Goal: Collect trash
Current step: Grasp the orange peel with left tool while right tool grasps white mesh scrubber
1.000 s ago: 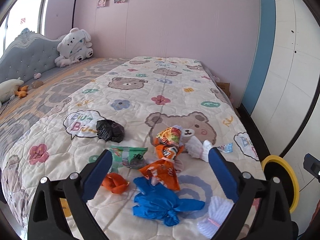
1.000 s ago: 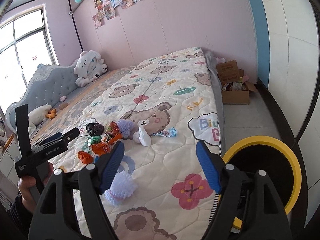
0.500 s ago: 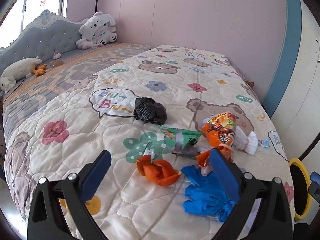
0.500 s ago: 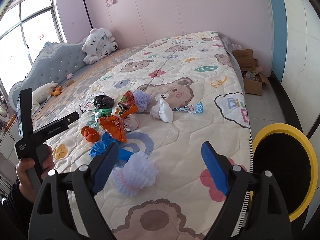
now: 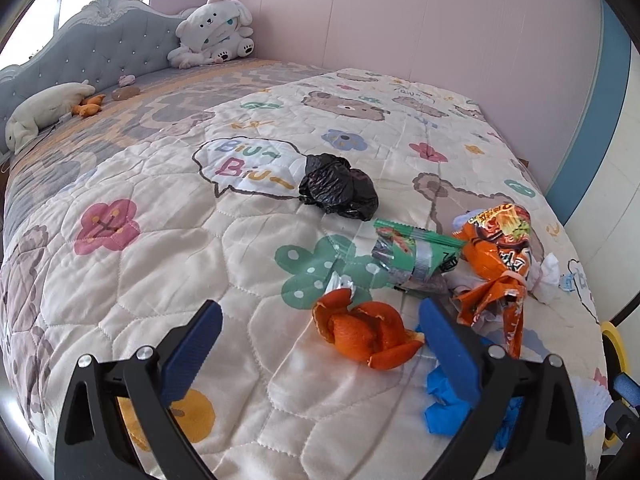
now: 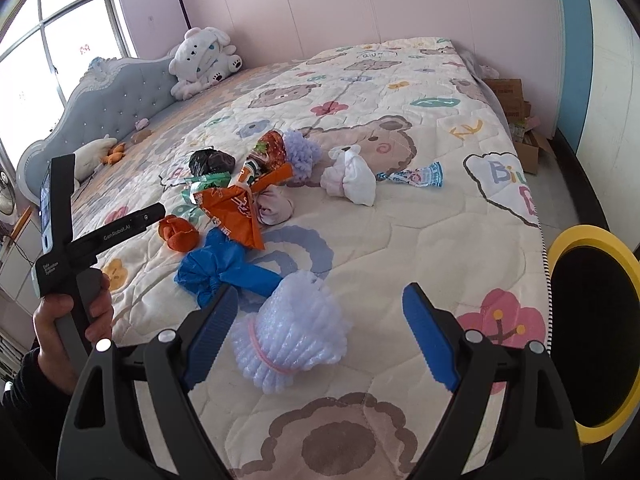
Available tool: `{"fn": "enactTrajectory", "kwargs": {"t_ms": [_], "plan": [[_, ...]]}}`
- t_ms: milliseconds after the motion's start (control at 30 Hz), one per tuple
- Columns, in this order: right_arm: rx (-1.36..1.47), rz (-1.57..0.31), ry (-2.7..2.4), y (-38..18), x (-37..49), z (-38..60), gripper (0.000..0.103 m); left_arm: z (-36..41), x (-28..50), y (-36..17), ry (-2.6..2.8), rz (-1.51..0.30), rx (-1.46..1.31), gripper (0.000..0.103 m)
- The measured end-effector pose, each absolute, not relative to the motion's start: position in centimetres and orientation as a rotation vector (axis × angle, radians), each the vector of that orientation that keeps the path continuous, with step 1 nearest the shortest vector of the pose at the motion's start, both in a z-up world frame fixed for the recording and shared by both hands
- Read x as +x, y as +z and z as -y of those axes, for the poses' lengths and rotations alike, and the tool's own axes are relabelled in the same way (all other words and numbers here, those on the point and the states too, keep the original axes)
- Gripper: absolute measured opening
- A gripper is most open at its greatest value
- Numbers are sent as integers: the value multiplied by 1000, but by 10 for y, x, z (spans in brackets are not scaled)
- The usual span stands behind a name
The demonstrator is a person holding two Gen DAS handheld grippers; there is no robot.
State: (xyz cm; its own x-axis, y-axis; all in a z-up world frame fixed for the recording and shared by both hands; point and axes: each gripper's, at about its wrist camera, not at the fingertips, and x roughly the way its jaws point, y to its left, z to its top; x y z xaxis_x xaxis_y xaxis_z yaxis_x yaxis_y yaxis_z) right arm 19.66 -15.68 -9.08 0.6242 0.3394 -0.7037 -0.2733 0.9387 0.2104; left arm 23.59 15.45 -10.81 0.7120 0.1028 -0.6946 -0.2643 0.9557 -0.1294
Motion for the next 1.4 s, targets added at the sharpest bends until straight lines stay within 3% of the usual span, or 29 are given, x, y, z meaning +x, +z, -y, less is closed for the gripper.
{"fn": "enactTrajectory", "kwargs": {"t_ms": [400,567,700,867,1267,1300,1400], "plan": [[72,-877,371,-119,208,145,81,-148,248,-124,167,-778,-237,95],[97,-883,378,-123,212,144,80,-143,251,-127,149,-784,-235,84],[101,-884,388,-124,212,142,71,-141,254,-132,132,-799,-237,72],[89,-884,402,-127,210,137,59,-140,255,-137,94,-807,-253,49],[82,-840,409,-121,204,140,42,-139,250,-134,76,-778,-261,39],[84,-835,405,-120,203,142,34,-139,249,-132,77,-777,-262,39],[100,-830,408,-117,202,147,35,-142,245,-128,77,-773,-277,39]]}}
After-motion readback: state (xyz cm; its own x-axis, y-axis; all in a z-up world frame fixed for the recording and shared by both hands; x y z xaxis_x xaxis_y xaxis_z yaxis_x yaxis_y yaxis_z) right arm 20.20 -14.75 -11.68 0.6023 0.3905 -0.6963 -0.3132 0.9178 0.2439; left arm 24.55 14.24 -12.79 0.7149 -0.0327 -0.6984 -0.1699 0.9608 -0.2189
